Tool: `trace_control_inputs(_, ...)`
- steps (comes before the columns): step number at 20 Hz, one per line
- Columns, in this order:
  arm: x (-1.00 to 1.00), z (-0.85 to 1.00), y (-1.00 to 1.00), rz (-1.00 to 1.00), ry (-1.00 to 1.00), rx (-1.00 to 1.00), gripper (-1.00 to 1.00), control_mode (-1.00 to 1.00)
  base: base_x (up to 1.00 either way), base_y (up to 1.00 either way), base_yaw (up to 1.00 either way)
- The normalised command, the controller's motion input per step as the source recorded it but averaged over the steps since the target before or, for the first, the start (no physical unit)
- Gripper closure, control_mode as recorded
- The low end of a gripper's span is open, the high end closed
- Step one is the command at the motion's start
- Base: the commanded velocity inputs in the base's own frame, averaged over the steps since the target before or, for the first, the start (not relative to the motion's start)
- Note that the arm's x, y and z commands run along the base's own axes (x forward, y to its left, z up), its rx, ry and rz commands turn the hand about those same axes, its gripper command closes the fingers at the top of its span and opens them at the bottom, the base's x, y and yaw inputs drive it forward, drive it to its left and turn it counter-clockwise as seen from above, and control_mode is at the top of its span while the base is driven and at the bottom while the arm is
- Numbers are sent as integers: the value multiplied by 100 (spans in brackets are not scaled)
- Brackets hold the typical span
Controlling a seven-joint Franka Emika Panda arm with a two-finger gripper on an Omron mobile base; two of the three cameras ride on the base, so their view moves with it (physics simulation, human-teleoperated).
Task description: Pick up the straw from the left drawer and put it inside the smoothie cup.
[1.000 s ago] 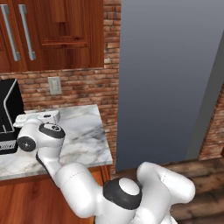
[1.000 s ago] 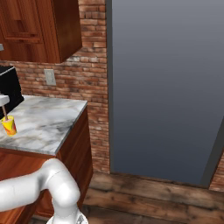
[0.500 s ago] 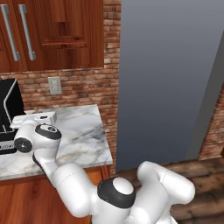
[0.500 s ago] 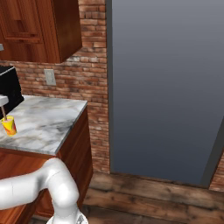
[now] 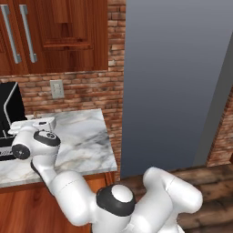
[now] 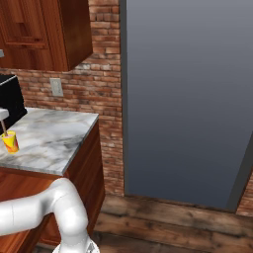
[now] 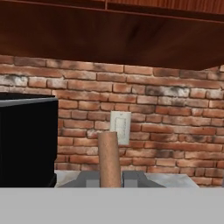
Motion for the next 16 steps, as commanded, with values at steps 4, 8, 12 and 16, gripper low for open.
trace_control_inputs(4,5,-14,0,0,0,0,100,-100,0,0,0)
trace_control_inputs(8,14,-10,1,0,0,0,100,-100,0,0,0)
trace_control_inputs(12,12,-5,1,0,0,0,100,-100,0,0,0)
trace_control_inputs(16,9,-1,2,0,0,0,100,-100,0,0,0)
